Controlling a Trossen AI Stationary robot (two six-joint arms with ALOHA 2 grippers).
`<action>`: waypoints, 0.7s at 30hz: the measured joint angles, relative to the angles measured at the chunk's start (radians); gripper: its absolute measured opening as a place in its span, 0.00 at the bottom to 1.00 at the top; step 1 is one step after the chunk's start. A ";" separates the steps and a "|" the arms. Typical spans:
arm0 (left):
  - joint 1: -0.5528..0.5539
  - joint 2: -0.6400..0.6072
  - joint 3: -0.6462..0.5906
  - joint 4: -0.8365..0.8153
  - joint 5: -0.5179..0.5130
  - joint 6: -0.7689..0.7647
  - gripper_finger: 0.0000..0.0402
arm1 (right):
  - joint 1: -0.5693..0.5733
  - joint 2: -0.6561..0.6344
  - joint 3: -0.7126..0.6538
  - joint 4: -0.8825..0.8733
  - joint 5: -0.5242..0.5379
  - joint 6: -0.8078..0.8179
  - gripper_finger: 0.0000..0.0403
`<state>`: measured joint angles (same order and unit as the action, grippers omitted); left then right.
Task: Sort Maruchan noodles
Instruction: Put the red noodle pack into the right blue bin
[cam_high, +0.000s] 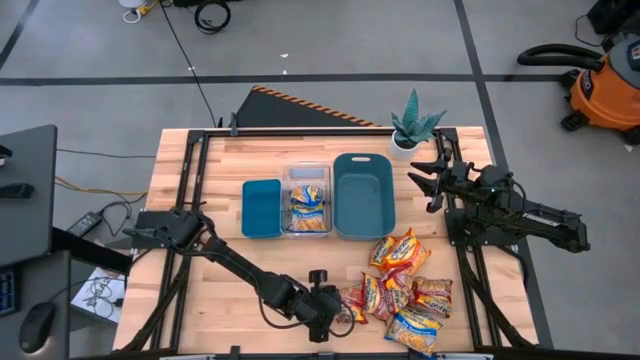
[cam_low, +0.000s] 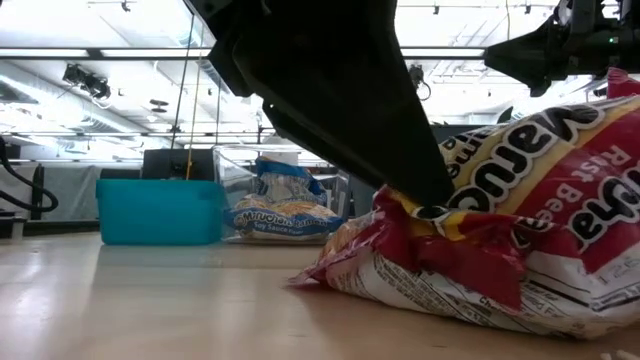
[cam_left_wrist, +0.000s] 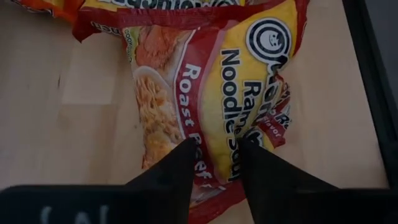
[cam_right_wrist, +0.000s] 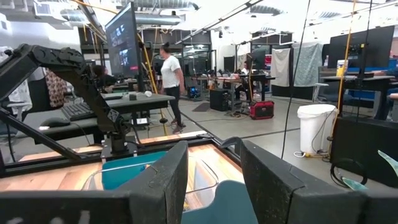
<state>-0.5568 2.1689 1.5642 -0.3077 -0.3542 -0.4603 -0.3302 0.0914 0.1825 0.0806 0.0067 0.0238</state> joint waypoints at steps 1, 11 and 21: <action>0.000 0.000 0.000 0.000 0.001 0.000 0.29 | 0.000 0.000 0.000 0.000 0.000 0.000 0.38; 0.021 -0.002 0.134 -0.192 0.037 0.035 0.11 | 0.000 0.000 0.000 0.000 0.000 0.000 0.38; 0.052 -0.003 0.275 -0.461 0.037 0.076 0.04 | 0.000 0.000 0.000 0.000 0.000 0.000 0.38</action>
<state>-0.5051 2.1654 1.8395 -0.7685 -0.3172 -0.3845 -0.3302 0.0914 0.1825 0.0803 0.0067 0.0238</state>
